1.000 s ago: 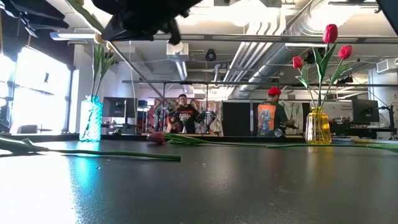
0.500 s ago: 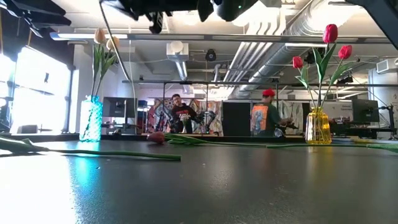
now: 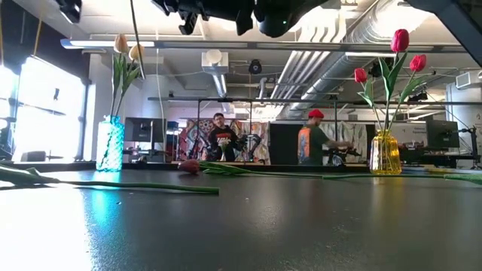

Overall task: Sort flowers into vase by color
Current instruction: Put the white tulip into the blue vase

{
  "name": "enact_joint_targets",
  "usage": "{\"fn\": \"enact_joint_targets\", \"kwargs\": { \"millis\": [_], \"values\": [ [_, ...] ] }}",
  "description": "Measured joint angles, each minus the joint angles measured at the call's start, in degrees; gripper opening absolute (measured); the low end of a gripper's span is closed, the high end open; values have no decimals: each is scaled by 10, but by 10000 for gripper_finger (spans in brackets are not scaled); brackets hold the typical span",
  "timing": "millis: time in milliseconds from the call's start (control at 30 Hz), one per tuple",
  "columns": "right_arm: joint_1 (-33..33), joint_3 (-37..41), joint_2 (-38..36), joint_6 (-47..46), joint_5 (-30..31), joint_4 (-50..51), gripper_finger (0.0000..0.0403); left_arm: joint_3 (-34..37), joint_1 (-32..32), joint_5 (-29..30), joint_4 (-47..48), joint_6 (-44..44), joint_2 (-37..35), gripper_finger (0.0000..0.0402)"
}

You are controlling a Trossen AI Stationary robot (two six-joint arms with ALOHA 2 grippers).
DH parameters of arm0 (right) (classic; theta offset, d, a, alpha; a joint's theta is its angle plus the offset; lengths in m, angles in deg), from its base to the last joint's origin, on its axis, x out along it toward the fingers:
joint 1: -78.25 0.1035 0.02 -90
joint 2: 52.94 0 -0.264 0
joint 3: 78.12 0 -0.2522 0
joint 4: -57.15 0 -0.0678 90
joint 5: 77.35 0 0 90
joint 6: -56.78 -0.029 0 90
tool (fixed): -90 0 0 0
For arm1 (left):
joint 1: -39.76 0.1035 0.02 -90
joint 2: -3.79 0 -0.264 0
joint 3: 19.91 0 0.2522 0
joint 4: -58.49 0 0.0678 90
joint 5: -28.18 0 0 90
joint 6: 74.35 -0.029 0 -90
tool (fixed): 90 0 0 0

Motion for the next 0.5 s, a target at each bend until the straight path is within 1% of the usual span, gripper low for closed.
{"fn": "enact_joint_targets", "kwargs": {
  "millis": [200,367,433,500],
  "values": [
    [0,0,0,0,-2,1,0,66,0,-28,-91,29,2,133],
    [-6,0,0,-1,-2,26,0,118,-2,-78,-224,51,8,133],
    [-10,0,0,-1,-1,43,0,129,-6,-81,-271,53,10,133],
    [-14,0,0,-10,-1,56,0,139,-14,-81,-296,52,14,133]
  ]
}}
